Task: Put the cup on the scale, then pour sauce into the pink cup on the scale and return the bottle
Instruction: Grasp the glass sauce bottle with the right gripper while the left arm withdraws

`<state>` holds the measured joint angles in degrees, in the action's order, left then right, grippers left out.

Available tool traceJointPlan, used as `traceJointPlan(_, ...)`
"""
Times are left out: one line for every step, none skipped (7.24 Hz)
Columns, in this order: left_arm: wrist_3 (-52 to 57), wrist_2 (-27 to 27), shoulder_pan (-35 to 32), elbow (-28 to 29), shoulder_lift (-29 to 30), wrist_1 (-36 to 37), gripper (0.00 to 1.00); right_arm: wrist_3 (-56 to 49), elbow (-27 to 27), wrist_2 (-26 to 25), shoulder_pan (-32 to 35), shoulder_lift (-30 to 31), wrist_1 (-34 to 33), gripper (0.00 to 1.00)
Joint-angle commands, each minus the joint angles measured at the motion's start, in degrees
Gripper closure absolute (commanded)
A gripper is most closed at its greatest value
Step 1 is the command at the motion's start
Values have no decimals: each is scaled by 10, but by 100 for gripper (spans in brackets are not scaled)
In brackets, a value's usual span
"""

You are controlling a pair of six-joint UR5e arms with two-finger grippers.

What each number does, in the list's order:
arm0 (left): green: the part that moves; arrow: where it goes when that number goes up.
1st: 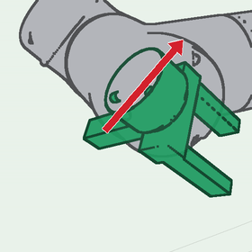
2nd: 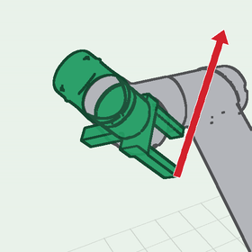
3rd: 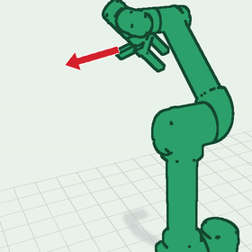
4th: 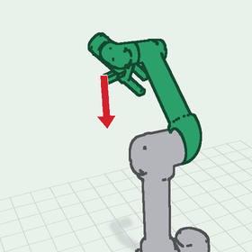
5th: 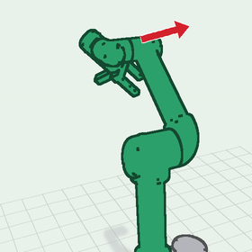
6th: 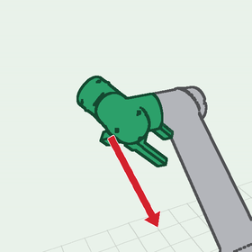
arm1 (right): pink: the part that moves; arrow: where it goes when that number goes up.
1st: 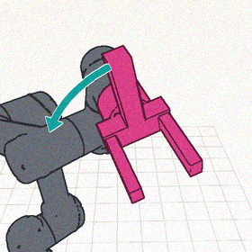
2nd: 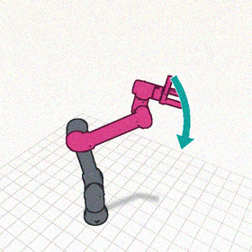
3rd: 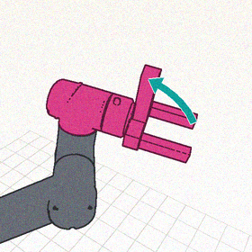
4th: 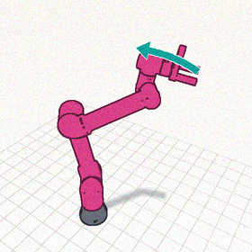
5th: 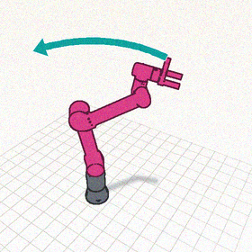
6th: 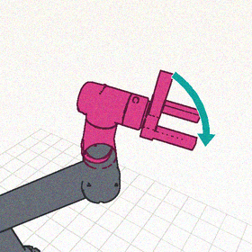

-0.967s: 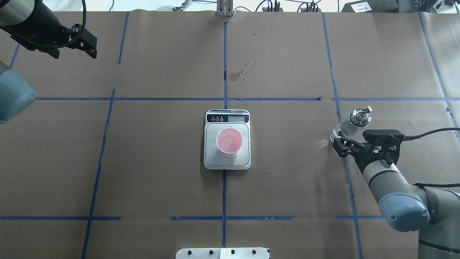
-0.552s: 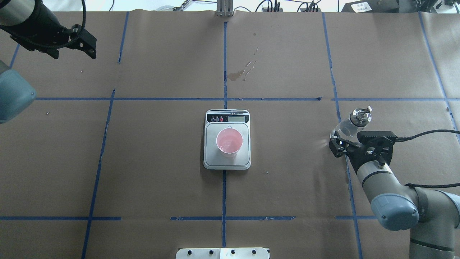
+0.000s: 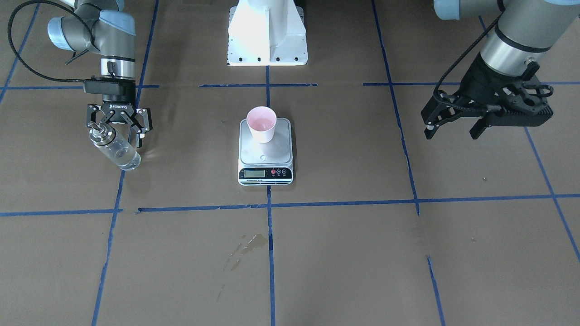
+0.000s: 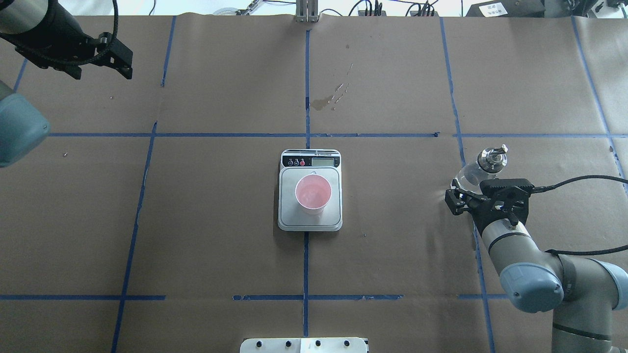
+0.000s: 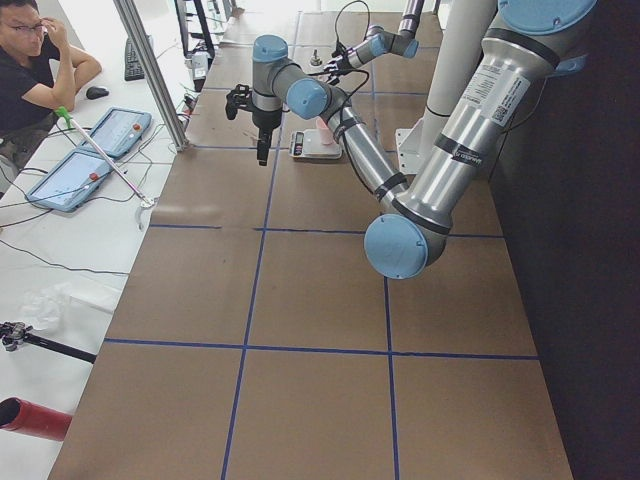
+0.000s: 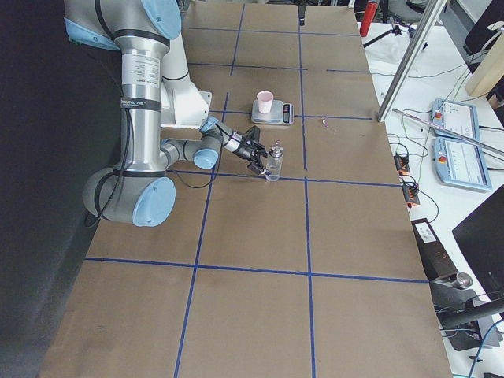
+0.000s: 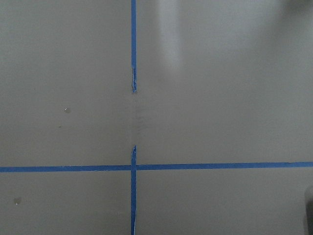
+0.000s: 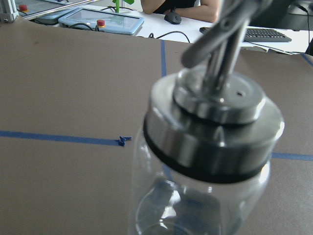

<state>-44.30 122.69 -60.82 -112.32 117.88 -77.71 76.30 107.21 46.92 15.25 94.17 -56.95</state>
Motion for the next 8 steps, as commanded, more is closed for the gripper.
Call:
traceJointPlan(0,0,0,0,0,0,0,-2,-3,-1,2,1,0,2)
traceJointPlan(0,0,0,1,0,0,0,-3,-6,-1,6,1,0,3)
traceJointPlan(0,0,0,1,0,0,0,-5,-8,0,11,-3,0,4)
traceJointPlan(0,-1,0,2,-3,-1,0,-14,-12,0,17,-6,0,5)
traceJointPlan(1,-1,0,3,-7,-1,0,-17,-12,1,21,-7,0,6)
traceJointPlan(1,-2,0,3,-11,-2,0,-17,-12,3,25,-7,0,8)
traceJointPlan(2,-2,0,2,-19,-3,0,-15,-13,2,26,-12,0,20)
traceJointPlan(12,-4,-1,2,-20,-4,0,-17,-13,3,28,-20,0,74)
